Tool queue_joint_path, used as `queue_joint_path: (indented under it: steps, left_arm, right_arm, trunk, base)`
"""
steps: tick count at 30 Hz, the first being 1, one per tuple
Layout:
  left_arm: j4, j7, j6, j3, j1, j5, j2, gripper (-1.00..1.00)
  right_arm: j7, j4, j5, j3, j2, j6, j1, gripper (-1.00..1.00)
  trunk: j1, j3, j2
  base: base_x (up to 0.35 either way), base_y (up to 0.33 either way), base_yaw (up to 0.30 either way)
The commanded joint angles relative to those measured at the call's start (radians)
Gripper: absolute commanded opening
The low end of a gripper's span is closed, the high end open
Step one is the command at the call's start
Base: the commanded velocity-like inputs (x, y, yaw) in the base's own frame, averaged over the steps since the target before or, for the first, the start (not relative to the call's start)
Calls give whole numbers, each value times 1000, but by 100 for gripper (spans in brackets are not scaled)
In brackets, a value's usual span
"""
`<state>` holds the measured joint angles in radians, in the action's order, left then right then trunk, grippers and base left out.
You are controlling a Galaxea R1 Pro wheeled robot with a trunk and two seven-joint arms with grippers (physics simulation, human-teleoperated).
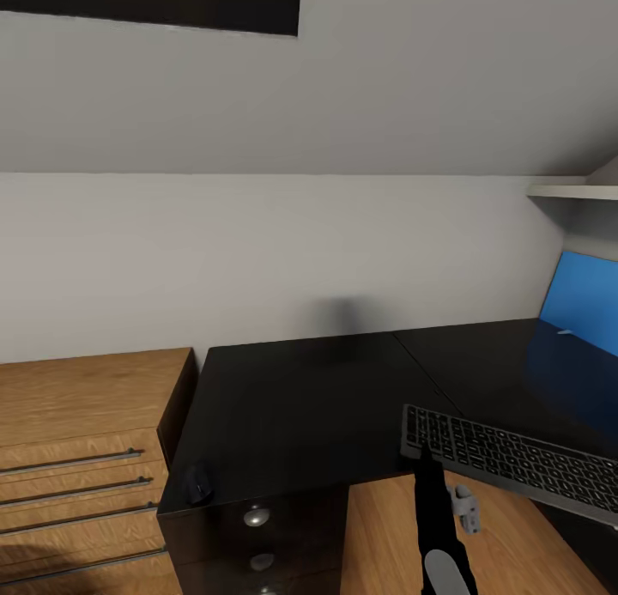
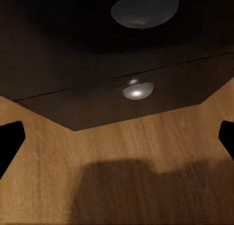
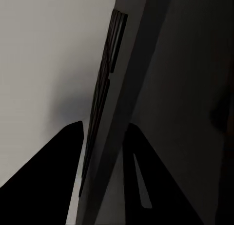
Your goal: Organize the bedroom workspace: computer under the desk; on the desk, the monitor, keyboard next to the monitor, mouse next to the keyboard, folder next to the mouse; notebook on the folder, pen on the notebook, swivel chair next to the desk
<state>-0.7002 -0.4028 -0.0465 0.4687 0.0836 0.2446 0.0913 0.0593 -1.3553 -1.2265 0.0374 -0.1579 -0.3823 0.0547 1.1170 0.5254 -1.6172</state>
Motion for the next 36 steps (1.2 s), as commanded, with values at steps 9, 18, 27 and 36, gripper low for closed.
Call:
queue_joint_path:
  steps: [9, 18, 27, 36]
  left_arm:
    - [35, -8, 23, -7, 1, 101, -2, 100]
    - [58, -8, 25, -18, 1, 101, -1, 100]
    - [62, -8, 25, -21, 1, 101, -2, 100]
    - [63, -8, 25, -21, 1, 101, -2, 100]
  right_arm:
    - [-45, 24, 232, 77, 78, 12, -5, -100]
    - [-45, 22, 242, 94, 81, 163, -5, -100]
    - [-44, -11, 251, 124, 120, 382, -4, -100]
    - [-44, -167, 414, 123, 192, 820, -5, -100]
  trunk:
    - [0, 1, -1]
    - [0, 1, -1]
    - [0, 1, -1]
    - [0, 1, -1]
  base:
    - [-282, 0, 0]
    - [-282, 0, 0]
    - [-20, 0, 0]
    - [0, 0, 0]
